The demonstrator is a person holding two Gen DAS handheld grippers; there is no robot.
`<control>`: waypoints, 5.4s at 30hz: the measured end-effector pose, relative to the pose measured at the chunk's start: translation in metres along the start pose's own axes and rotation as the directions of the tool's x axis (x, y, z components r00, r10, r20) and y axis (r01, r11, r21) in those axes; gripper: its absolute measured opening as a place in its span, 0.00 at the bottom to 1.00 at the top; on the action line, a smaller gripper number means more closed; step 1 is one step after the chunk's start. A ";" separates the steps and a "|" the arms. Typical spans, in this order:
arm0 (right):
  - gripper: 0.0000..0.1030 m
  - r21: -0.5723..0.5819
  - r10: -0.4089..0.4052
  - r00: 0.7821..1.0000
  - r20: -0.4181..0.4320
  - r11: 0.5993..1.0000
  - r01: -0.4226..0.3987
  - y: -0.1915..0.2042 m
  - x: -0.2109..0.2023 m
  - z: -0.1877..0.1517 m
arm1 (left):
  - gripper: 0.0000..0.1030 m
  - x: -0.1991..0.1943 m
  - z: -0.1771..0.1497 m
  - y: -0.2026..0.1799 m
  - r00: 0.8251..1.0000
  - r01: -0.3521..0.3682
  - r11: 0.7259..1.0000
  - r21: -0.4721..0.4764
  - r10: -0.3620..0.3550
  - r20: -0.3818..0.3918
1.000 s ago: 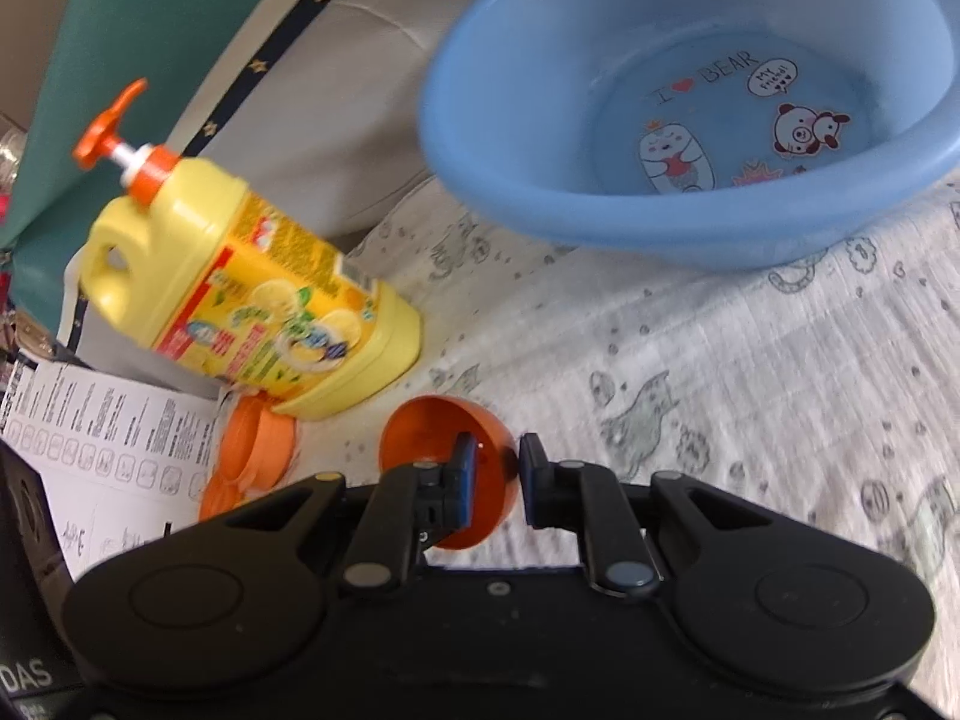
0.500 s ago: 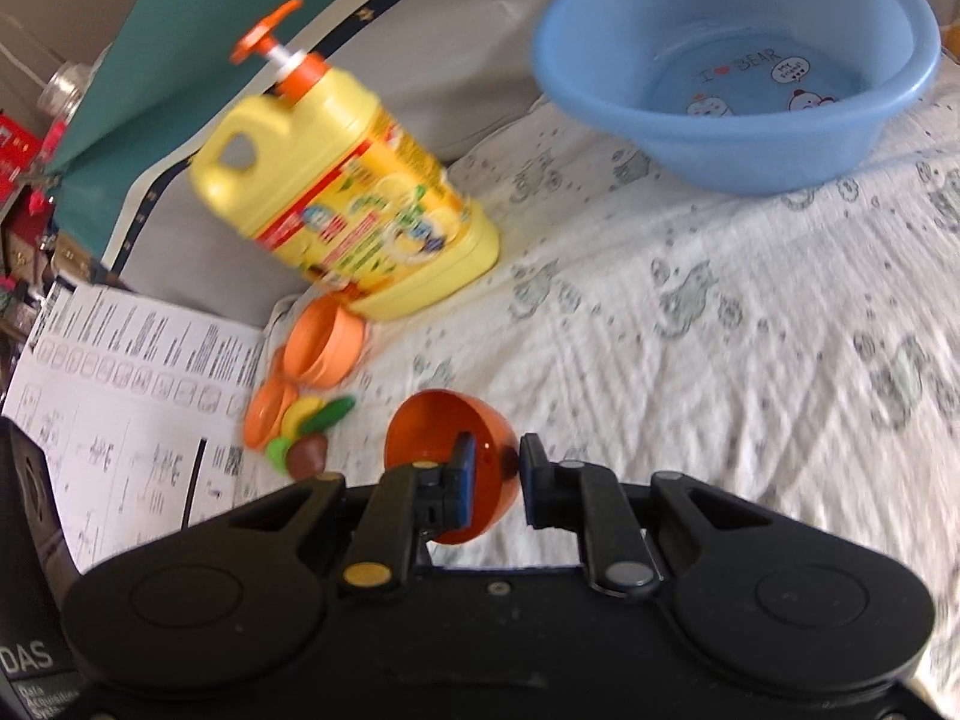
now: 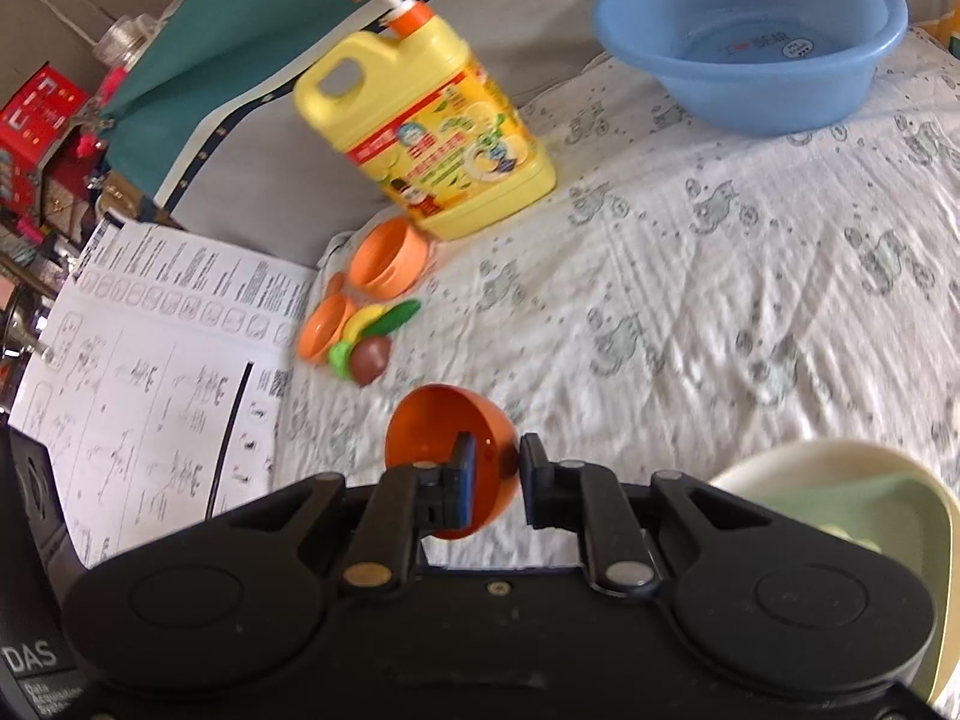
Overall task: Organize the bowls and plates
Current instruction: 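Carry the orange bowl with both tools and lower it into the clear bowl, then open both tools to release the orange bowl inside the clear bowl, then close both tools on the blue rim of the nested bowls, then carry the nested bowls with both tools and lower onto the yellow plate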
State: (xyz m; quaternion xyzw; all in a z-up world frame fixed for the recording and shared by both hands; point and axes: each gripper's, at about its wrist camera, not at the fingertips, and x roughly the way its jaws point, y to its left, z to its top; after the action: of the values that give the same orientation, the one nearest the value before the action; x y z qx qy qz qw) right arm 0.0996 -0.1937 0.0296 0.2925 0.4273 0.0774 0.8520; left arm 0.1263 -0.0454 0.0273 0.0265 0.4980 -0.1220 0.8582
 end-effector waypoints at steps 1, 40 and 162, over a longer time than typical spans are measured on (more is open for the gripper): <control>0.15 -0.005 0.001 1.000 -0.001 1.000 -0.001 0.003 -0.002 -0.004 | 0.15 -0.004 -0.004 0.001 1.000 0.000 1.000 0.000 0.000 0.003; 0.15 -0.097 -0.055 0.981 -0.188 0.995 0.037 0.036 0.009 -0.093 | 0.15 -0.029 -0.107 0.054 0.999 0.027 0.998 -0.058 -0.029 -0.033; 0.27 -0.149 -0.149 0.987 -0.061 0.979 0.138 0.013 -0.018 -0.089 | 0.33 -0.022 -0.110 0.032 0.993 0.115 0.993 -0.001 -0.115 0.035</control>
State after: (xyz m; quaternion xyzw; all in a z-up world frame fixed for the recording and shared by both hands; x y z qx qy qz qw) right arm 0.0213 -0.1512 0.0082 0.1956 0.4710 0.0569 0.8583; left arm 0.0303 0.0082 -0.0116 -0.0054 0.4837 -0.1708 0.8584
